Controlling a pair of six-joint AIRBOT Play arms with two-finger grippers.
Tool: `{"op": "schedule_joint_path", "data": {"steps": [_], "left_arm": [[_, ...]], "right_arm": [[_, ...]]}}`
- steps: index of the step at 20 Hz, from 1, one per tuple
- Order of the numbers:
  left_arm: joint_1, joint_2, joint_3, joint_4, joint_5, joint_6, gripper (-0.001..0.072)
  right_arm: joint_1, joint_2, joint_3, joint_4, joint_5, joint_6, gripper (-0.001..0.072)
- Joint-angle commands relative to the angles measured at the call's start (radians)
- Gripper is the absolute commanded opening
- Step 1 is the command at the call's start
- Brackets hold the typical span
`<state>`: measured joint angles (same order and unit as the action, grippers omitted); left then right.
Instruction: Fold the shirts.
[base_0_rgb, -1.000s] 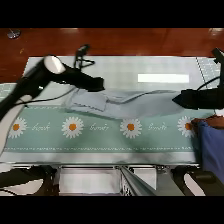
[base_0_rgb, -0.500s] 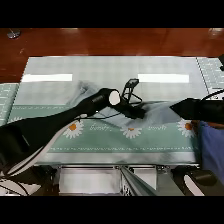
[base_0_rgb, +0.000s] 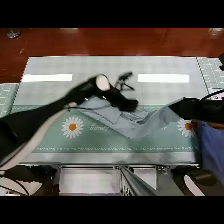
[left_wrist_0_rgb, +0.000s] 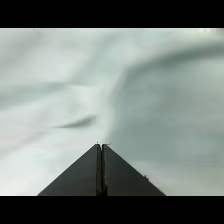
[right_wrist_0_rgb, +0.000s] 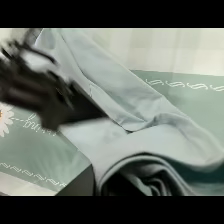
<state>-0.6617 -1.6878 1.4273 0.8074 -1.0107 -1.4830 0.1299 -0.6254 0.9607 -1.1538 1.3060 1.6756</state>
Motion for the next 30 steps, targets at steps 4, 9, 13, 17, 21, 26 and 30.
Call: {"op": "schedule_joint_path", "data": {"steps": [4,9,13,17,21,26,30], "left_arm": [[0.544,0.320,0.003,0.138,-0.167,-0.020,0.0024],[0.776,0.679,-0.130,0.146,-0.178,0.022,0.0024],[0.738,0.951,-0.406,0.146,-0.166,0.047,0.0024],[0.709,1.077,-0.639,0.135,-0.147,0.046,0.0024],[0.700,1.072,-0.723,0.136,-0.133,0.047,0.0025],[0.701,1.052,-0.729,0.136,-0.039,0.051,0.0025],[0.701,1.046,-0.729,0.145,-0.036,0.051,0.0024]], "right_arm": [[0.113,-0.213,0.091,0.116,-0.087,-0.085,0.0017],[0.342,-0.692,0.506,0.106,-0.174,-0.084,0.0017],[0.454,-1.059,0.846,0.138,-0.142,-0.064,0.0017],[0.521,-1.273,1.012,0.161,-0.164,-0.056,0.0017],[0.534,-1.361,1.018,0.177,-0.188,-0.018,0.0288],[0.367,-1.265,1.018,0.187,0.081,-0.055,0.0630],[0.156,-0.965,0.981,-0.160,0.397,-0.066,0.0629]]}}
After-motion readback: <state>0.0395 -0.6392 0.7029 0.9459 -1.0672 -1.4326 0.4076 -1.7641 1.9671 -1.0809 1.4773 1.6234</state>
